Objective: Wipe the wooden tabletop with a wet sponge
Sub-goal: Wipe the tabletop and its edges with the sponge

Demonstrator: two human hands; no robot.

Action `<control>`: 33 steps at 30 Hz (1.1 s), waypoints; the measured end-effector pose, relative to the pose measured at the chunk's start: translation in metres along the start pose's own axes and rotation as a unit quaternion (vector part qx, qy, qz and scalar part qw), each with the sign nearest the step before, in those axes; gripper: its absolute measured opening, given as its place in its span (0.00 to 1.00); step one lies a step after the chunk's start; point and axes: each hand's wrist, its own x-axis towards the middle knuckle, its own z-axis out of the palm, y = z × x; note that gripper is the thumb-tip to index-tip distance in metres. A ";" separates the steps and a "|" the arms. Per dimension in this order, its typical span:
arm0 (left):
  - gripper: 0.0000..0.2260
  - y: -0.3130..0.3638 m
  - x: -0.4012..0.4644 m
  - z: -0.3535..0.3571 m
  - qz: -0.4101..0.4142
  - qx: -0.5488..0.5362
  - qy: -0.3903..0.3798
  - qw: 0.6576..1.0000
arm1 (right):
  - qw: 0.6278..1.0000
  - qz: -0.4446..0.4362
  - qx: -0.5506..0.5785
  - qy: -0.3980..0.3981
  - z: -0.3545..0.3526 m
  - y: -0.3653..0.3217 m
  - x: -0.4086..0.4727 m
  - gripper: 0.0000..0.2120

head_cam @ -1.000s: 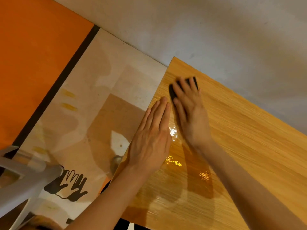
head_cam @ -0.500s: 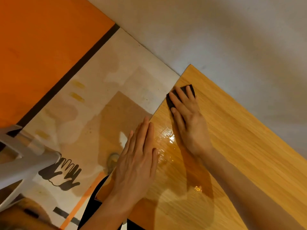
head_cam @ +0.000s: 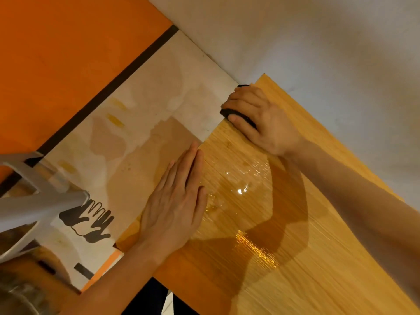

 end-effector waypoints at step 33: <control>0.27 0.000 -0.001 0.001 0.001 -0.001 -0.008 1.000 | 0.996 0.005 -0.039 -0.077 -0.007 -0.019 0.022 0.16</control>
